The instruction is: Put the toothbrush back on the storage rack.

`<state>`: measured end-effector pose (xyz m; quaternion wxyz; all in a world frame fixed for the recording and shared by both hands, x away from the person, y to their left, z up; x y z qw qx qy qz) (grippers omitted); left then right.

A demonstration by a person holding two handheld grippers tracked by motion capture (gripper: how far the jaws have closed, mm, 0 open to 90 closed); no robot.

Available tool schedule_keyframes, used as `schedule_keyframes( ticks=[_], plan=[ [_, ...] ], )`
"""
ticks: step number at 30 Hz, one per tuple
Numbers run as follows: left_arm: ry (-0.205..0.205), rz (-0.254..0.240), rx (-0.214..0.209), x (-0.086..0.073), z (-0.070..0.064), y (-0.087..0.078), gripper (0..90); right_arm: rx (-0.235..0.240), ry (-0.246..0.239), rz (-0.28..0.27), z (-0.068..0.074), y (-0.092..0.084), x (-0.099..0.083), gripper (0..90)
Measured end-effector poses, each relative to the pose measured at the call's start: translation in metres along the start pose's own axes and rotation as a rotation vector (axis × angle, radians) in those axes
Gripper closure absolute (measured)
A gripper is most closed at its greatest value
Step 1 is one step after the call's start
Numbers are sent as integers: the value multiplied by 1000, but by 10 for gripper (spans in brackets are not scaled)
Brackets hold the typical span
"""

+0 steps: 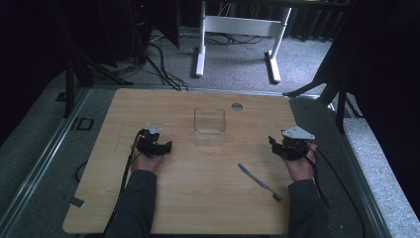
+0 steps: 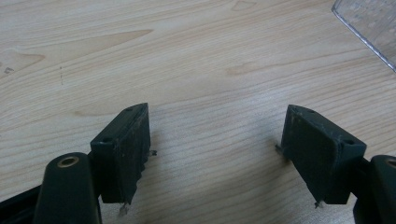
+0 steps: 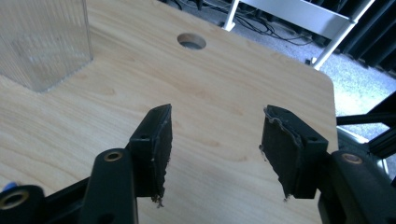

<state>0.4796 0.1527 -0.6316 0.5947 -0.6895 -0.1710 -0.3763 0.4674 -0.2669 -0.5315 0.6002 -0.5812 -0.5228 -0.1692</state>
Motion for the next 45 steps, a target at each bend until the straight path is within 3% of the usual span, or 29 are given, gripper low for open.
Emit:
schedule_keyframes(
  ticks=[8,19,23,33,45],
  plan=[
    [1,0,1,0,0,0,244,-16,-66,61,7,-11,6,490],
    [1,0,1,0,0,0,245,76,-41,143,22,-31,-5,533],
    [1,0,1,0,0,0,245,103,-52,173,27,-38,-9,541],
    [0,0,1,0,0,0,245,118,-123,264,44,-45,-23,578],
    [0,0,1,0,0,0,246,166,-127,326,56,-47,-34,644]
  ],
)
Point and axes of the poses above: each handheld gripper's, and its own axes: y roughly forward along the jaws, x roughly out of its top, z roughly to its left, the point moved 10 cm from there along y, roughly forward along the jaws
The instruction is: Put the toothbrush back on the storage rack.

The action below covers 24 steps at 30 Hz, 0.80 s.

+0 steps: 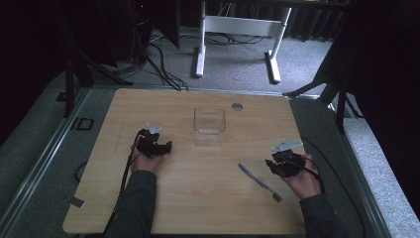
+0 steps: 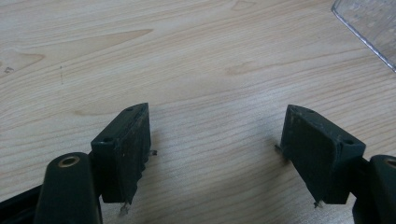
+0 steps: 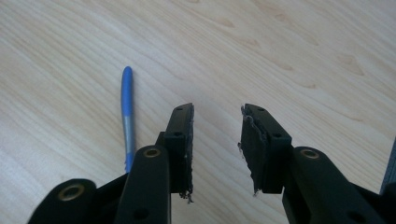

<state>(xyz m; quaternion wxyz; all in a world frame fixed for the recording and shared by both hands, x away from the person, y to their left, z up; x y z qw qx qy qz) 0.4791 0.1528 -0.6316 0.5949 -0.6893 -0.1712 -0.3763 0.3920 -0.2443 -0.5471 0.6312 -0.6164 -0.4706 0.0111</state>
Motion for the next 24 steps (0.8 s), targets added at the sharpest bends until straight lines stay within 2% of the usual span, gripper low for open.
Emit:
schedule_keyframes(
  ticks=[2,7,15,24],
  plan=[
    [0,0,0,0,0,0,246,3,-2,4,1,0,-1,646],
    [0,0,0,0,0,0,246,58,-3,47,8,-1,-8,651],
    [0,0,0,0,0,0,246,87,12,69,11,1,-11,662],
    [0,0,-1,0,0,0,246,98,-2,99,14,5,-13,684]
  ],
)
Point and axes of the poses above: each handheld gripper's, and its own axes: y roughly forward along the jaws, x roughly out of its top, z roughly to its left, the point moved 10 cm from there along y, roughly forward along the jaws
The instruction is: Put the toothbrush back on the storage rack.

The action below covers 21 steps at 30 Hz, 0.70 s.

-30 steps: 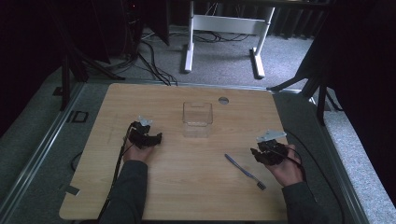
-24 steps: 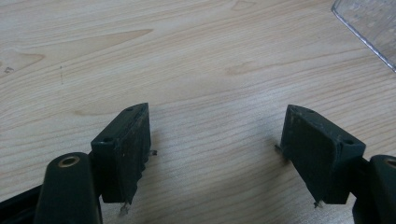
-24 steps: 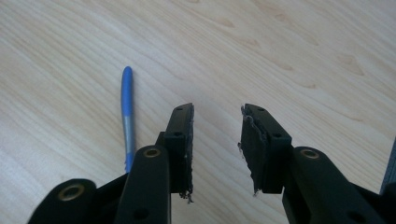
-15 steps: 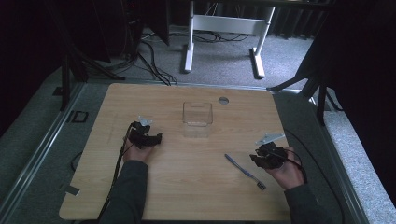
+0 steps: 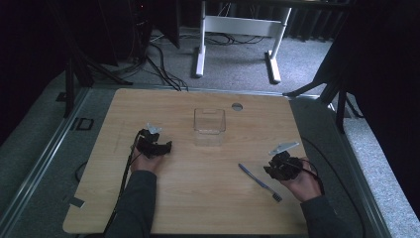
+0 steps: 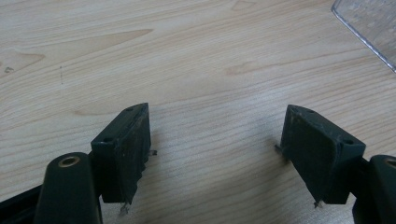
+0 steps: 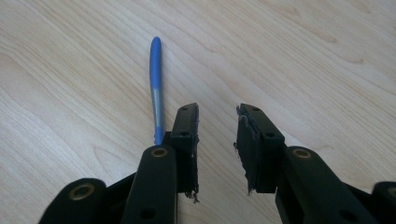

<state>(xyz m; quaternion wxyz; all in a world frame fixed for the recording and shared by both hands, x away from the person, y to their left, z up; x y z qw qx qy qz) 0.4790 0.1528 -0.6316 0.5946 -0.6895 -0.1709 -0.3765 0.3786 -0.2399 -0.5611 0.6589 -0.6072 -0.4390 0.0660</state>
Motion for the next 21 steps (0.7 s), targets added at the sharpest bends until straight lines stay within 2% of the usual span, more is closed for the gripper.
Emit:
schedule_keyframes(
  ticks=[10,21],
  plan=[
    [0,0,-1,0,0,0,246,2,-6,43,2,6,-5,692],
    [0,0,0,0,0,0,246,22,-25,96,14,12,-12,722]
  ],
)
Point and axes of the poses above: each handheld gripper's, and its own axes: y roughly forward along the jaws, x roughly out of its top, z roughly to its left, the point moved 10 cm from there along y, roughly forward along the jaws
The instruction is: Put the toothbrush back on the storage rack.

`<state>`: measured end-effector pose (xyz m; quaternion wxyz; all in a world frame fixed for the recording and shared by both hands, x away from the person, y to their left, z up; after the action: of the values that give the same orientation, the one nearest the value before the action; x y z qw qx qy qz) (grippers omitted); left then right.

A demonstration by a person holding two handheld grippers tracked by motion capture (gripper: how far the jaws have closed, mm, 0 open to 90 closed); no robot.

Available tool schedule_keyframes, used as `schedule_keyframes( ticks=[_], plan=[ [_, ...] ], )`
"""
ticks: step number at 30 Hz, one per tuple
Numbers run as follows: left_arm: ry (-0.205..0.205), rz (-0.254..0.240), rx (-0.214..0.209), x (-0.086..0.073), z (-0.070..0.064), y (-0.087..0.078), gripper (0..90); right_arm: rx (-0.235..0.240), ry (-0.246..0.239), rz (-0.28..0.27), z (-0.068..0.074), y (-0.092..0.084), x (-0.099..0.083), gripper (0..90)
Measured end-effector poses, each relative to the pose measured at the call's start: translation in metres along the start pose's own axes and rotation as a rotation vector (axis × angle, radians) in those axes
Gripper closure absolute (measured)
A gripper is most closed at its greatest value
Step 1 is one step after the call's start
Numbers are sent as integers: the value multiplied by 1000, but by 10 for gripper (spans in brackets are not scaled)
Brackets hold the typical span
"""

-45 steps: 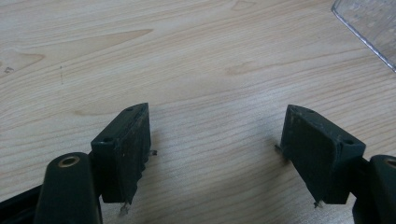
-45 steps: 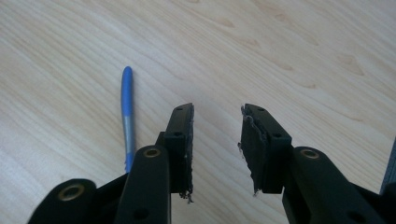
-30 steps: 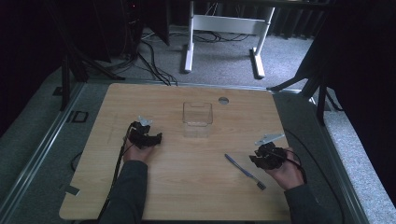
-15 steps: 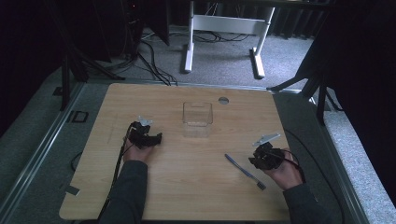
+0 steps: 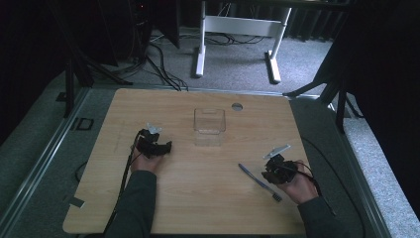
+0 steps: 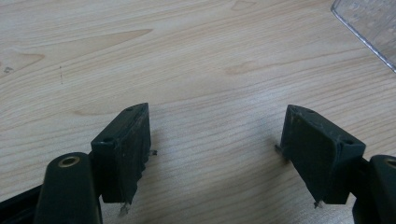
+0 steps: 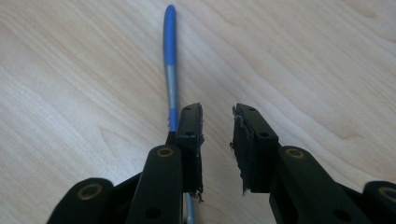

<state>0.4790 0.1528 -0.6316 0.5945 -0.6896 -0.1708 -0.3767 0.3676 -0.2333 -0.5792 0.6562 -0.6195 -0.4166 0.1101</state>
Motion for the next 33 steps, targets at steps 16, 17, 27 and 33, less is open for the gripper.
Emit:
schedule_keyframes(
  ticks=[16,17,27,33],
  plan=[
    [0,0,0,0,0,0,246,26,-32,61,11,6,0,730],
    [0,0,0,0,0,0,246,27,-33,64,11,7,1,730],
    [0,0,0,0,0,0,246,26,-47,103,12,9,2,731],
    [0,0,0,0,0,0,246,28,-46,120,12,9,2,735]
  ],
)
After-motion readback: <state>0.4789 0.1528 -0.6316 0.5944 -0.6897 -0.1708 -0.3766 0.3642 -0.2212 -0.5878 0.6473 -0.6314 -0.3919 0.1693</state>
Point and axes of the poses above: each handheld gripper's, and its own axes: y roughly forward along the jaws, x roughly out of its top, z roughly to its left, the point moved 10 cm from there along y, roughly forward along the jaws
